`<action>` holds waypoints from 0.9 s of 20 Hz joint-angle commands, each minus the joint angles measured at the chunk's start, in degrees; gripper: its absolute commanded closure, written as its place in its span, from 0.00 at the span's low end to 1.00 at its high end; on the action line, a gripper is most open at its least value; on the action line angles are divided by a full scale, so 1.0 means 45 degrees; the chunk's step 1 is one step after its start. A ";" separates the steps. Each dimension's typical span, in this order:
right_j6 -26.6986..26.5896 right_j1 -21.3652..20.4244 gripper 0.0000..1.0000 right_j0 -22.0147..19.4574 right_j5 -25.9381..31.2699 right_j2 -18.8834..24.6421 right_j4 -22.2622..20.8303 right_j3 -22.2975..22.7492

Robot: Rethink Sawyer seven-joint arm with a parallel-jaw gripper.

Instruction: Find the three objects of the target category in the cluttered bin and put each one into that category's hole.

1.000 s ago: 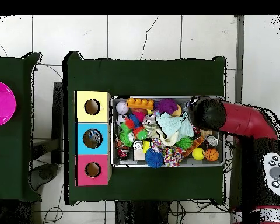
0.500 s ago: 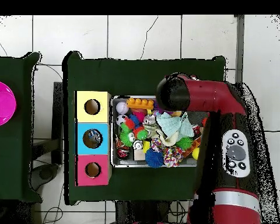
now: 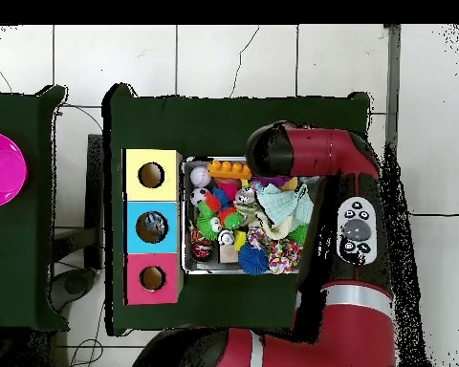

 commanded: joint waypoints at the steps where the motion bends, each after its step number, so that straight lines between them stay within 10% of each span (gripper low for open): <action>1: 0.2557 0.1357 0.00 0.0083 0.0036 -0.0986 -0.0595 -0.0049; 18: 0.1070 0.0782 0.00 0.0197 0.2224 -0.1172 0.0562 -0.0615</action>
